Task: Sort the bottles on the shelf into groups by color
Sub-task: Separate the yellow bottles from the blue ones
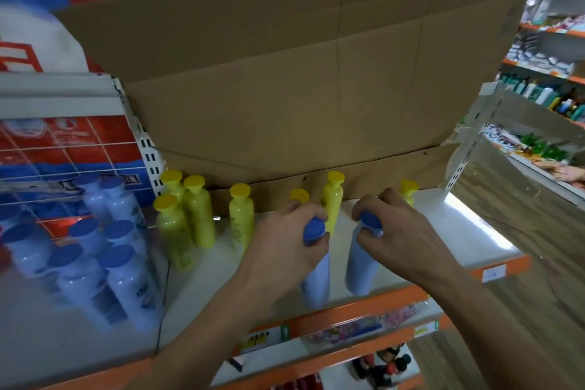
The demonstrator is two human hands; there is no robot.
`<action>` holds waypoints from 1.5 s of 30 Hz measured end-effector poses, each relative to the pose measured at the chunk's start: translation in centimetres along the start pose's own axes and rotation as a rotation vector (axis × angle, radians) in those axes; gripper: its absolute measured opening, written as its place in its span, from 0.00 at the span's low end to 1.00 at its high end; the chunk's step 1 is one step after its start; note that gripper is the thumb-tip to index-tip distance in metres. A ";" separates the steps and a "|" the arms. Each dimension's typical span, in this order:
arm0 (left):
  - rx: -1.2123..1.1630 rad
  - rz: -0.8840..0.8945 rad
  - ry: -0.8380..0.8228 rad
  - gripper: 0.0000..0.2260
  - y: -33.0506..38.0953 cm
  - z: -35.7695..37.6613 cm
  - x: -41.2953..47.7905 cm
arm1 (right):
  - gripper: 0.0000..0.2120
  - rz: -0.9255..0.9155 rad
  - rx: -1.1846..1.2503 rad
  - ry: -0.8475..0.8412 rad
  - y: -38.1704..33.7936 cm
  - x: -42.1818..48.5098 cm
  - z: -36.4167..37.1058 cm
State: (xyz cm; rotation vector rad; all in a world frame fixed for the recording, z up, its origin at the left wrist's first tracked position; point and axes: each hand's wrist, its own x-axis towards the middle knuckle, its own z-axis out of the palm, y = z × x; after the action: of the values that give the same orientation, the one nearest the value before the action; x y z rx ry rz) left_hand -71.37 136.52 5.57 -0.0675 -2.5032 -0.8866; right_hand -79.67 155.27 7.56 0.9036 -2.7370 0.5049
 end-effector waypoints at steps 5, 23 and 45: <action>0.021 -0.062 0.040 0.08 -2.4 -5.5 -4.1 | 0.12 -0.100 0.047 -0.074 -6.3 -0.7 0.4; 0.316 -0.344 0.285 0.09 -13.2 -19.6 -16.0 | 0.13 -0.526 0.320 -0.241 -26.4 0.2 10.1; 0.585 -0.383 0.148 0.19 -21.4 -20.4 -17.3 | 0.22 -0.543 0.029 -0.209 -31.7 1.5 16.0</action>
State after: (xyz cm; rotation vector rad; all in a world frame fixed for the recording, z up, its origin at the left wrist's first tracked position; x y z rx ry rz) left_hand -51.71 109.22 -0.96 0.6592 -2.5671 -0.2428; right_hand -63.12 124.46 1.39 1.7128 -2.4911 0.3568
